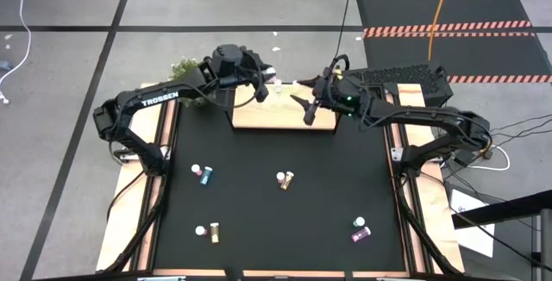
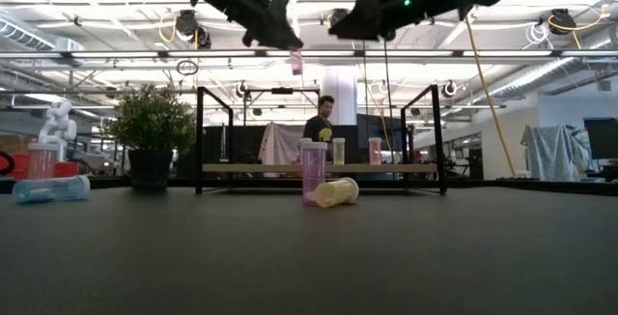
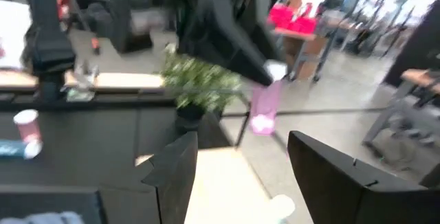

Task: Pick and place medicine bottles onto shelf by color
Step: Put the top right purple pill bottle on the shelf

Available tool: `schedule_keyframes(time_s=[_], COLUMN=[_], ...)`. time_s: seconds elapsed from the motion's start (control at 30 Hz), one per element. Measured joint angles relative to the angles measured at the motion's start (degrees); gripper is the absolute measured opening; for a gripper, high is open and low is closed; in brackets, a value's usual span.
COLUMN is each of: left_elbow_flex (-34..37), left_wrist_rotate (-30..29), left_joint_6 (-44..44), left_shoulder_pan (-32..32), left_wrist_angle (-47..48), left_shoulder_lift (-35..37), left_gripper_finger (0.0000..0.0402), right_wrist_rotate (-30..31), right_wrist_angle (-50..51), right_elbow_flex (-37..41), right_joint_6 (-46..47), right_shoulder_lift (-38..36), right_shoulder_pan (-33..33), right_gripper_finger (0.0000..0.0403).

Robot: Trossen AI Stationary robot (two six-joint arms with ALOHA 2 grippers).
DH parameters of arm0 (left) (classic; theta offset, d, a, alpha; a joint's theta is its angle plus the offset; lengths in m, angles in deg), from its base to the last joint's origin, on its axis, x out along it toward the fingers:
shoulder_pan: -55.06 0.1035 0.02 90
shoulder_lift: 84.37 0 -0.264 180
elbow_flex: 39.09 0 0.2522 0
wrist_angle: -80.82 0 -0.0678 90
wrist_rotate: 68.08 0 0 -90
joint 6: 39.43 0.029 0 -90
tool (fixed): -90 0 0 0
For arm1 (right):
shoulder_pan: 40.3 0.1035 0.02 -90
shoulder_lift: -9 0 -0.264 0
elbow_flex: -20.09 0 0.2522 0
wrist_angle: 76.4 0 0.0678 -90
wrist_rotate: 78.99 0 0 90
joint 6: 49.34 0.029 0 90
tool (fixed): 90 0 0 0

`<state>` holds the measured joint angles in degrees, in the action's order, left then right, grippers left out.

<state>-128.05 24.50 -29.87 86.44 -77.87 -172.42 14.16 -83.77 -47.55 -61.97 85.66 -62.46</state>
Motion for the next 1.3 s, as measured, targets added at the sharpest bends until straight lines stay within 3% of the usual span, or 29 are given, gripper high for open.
schedule_keyframes(time_s=[0.33, 0.47, 0.77, 1.3], left_elbow_flex=[0.00, 0.00, 0.02, 0.02], left_wrist_rotate=[-0.20, 0.19, 0.48, 4.22], left_joint_6=[3.85, 3.69, 6.21, 16.68], left_shoulder_pan=[8.45, 10.20, 9.76, 9.63], left_wrist_angle=[0.16, -0.28, 0.11, 4.90], left_shoulder_lift=[-3.04, -6.36, -13.07, -15.52], left_gripper_finger=[0.0130, 0.0130, 0.0131, 0.0131], right_wrist_rotate=[0.27, 3.12, 3.06, 3.07], right_wrist_angle=[0.77, 1.74, 6.17, 6.97], right_elbow_flex=[0.00, 0.00, 0.00, 0.00], right_joint_6=[-0.08, 1.56, 6.92, 7.47], right_shoulder_lift=[-7.22, -8.57, -8.98, -8.98], right_shoulder_pan=[-2.68, -2.58, -2.49, -2.51], right_gripper_finger=[0.0224, 0.0224, 0.0224, 0.0224])
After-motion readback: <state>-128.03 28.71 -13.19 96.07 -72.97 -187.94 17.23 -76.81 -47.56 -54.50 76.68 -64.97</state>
